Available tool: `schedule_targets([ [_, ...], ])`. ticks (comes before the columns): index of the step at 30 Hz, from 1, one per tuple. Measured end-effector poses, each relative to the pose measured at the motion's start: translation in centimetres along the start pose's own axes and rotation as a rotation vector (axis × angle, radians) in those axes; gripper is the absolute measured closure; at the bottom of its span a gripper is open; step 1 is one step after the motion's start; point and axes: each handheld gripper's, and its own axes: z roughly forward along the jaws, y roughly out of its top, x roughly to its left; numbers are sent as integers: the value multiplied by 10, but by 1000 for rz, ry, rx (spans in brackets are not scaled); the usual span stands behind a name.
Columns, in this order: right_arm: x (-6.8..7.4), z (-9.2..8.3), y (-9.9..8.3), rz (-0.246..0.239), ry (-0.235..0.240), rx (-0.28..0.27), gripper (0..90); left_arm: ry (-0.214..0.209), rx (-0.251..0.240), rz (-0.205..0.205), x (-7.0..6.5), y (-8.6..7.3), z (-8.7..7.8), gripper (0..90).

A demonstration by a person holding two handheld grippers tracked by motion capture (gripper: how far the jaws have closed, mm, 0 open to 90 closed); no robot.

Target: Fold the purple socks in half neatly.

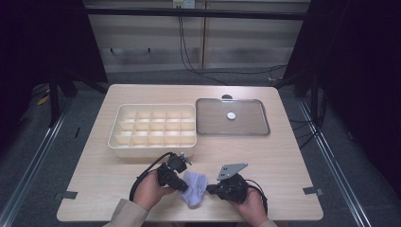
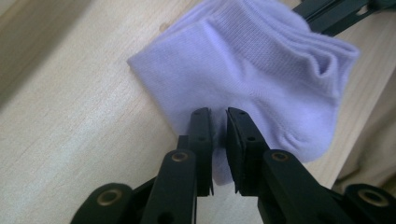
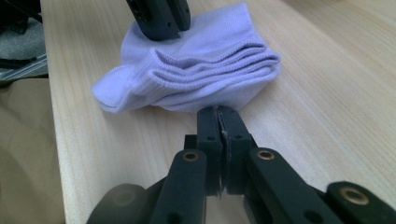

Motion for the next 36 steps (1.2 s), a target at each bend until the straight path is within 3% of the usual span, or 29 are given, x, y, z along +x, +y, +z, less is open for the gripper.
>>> schedule_targets([
  [3, 0, 0, 0, 7, 5, -3, 878, 5, -9, 10, -3, -2, -11, 799],
  [7, 0, 0, 0, 5, 2, 0, 879, 10, 27, 4, 0, -6, -1, 789],
  [11, 0, 0, 0, 2, 1, -1, 878, 1, 13, -3, 1, -7, -1, 782],
  [16, 0, 0, 0, 6, 5, -1, 878, 15, -28, -52, 12, -5, -13, 764],
  [20, 0, 0, 0, 4, 5, 1, 878, 16, -22, -79, 19, -4, -7, 725],
  [28, 0, 1, 0, 4, 4, 0, 878, 18, -11, -118, 24, -3, 4, 762],
  [33, 0, 1, 1, -7, 1, 5, 877, 50, 11, -110, 22, -2, 5, 900],
  [36, 0, 1, 1, -5, 2, 6, 876, 55, 18, -103, 21, 0, 6, 900],
])
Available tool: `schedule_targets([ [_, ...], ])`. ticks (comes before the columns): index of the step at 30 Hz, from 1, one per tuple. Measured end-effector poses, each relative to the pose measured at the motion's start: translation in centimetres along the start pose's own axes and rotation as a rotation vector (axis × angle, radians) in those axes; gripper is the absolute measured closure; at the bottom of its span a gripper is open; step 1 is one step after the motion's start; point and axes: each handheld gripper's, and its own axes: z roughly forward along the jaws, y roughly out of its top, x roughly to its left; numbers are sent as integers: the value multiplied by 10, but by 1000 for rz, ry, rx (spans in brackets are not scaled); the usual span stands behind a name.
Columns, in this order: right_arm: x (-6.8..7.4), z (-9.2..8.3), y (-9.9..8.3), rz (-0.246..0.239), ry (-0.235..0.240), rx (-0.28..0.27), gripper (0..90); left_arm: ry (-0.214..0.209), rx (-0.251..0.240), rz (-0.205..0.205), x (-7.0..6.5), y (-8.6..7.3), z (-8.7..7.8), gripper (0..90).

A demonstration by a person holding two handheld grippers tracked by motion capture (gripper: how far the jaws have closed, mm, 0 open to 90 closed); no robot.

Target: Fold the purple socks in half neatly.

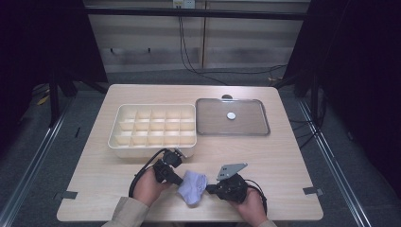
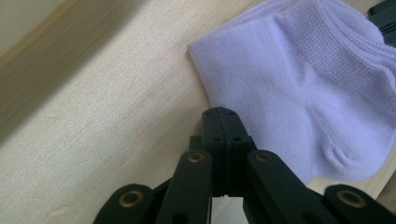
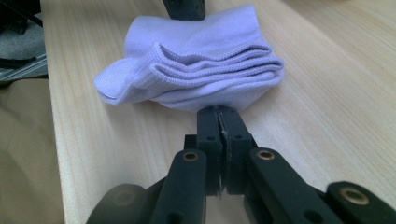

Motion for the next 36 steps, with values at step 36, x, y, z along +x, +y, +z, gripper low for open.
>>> schedule_targets([
  [36, 0, 0, 0, -2, 3, 1, 877, -65, -12, 14, -12, 12, 0, 836],
])
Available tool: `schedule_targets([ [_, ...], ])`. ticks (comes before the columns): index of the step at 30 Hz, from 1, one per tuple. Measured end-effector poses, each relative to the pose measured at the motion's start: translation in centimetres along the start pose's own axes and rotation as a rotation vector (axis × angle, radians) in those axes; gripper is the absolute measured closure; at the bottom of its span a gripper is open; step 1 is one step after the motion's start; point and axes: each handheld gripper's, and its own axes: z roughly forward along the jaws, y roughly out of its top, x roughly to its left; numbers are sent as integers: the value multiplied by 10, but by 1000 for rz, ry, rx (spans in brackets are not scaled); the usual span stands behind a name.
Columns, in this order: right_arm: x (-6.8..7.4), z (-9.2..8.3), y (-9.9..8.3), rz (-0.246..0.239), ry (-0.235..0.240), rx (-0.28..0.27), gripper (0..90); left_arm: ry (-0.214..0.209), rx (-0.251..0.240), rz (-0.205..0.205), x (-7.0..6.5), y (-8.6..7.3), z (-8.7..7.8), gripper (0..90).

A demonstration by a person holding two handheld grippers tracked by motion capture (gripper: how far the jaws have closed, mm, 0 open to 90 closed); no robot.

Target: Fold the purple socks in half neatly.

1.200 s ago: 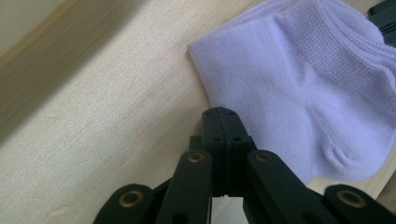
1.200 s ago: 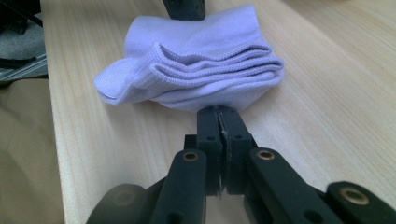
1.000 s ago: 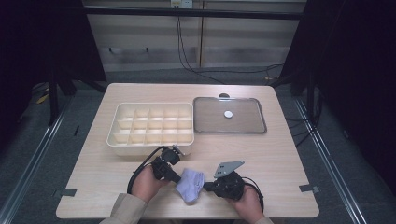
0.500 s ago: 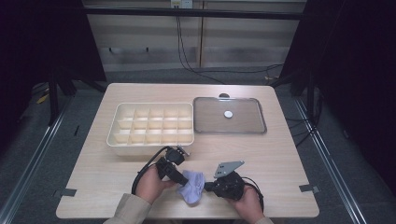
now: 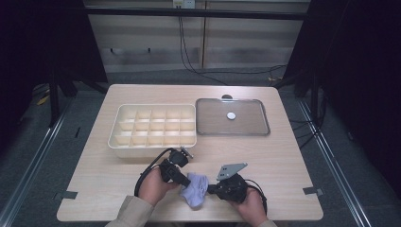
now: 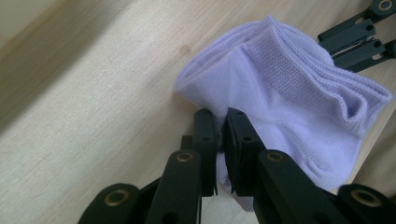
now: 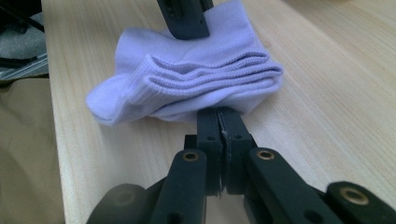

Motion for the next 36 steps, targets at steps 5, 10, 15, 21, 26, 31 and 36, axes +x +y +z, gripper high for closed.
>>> schedule_targets([
  [5, 1, 0, 0, 2, -3, -2, 877, -16, -2, -3, -2, 3, -6, 836],
  [10, 1, 0, 0, 0, -4, -2, 877, -16, 7, 7, -5, 8, -11, 835],
  [15, 1, 1, 1, -3, -5, -4, 876, -10, 27, 8, -5, 10, -13, 838],
  [21, 3, 1, 2, -11, -10, 8, 874, -2, 25, 5, -3, 9, -13, 840],
  [26, 3, -1, 4, -18, -16, 3, 877, 6, 29, 3, -2, 9, -14, 840],
  [31, 0, -10, 6, -4, -29, -45, 883, 11, 38, 6, -2, 9, -15, 840],
  [36, 1, -10, 7, -3, -21, -54, 883, 22, 45, 8, -4, 12, -14, 837],
])
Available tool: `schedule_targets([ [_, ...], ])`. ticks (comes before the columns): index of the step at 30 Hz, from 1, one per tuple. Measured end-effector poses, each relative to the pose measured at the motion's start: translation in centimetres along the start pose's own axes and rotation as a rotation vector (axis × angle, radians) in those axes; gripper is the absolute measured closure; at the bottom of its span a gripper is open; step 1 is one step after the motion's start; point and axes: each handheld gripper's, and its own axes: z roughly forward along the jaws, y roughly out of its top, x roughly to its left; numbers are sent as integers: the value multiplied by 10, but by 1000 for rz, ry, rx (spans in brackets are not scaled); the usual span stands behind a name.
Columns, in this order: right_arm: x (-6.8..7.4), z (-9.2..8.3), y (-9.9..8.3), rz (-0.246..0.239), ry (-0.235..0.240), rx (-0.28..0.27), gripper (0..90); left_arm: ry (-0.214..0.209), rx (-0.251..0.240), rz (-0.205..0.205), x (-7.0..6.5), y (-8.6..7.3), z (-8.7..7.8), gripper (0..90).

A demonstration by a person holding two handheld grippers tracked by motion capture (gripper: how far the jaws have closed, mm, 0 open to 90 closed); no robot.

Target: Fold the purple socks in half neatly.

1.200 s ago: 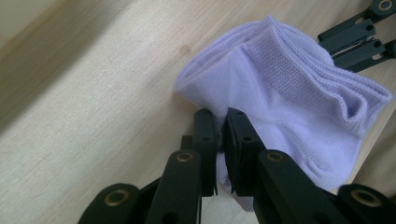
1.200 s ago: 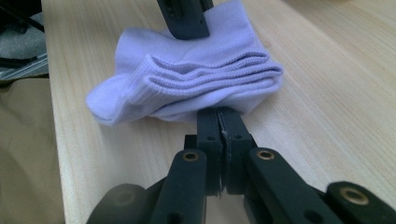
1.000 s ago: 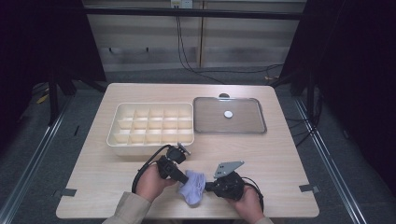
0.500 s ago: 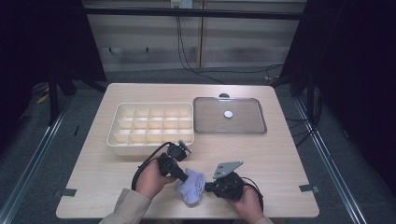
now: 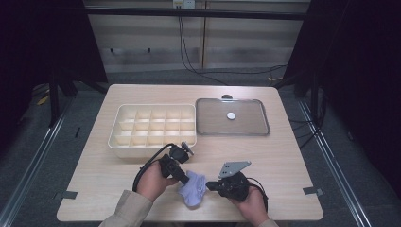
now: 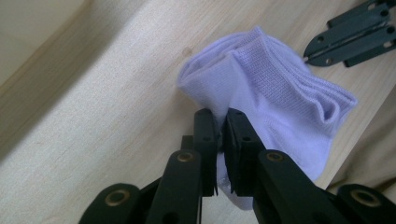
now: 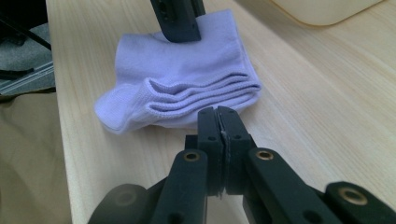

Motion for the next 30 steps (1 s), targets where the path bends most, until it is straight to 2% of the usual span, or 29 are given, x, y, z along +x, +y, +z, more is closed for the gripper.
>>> schedule_targets([
  [12, 5, 10, -1, -10, 18, 42, 883, -18, -18, 39, -11, 5, -7, 826],
  [14, 4, 11, -1, -22, 17, 44, 883, -21, -30, 38, -13, 6, -7, 823],
  [17, 5, 12, -2, -15, 18, 51, 883, -20, -41, 45, -17, 7, -7, 823],
  [18, 5, 13, -2, -23, 16, 52, 883, -22, -31, 49, -18, 8, -7, 822],
  [21, 5, 15, -2, -20, 18, 60, 883, -38, -45, 57, -21, 9, -5, 819],
  [22, 5, 15, -2, -22, 18, 65, 883, -36, -37, 73, -21, 10, -5, 817],
  [23, 5, 15, -2, -22, 20, 65, 883, -41, -42, 58, -23, 10, -3, 815],
  [25, 5, 15, -3, -17, 21, 62, 883, -42, -34, 77, -24, 12, -1, 813],
  [30, 5, 15, -3, -16, 21, 61, 882, -52, -27, 80, -29, 13, 5, 808],
])
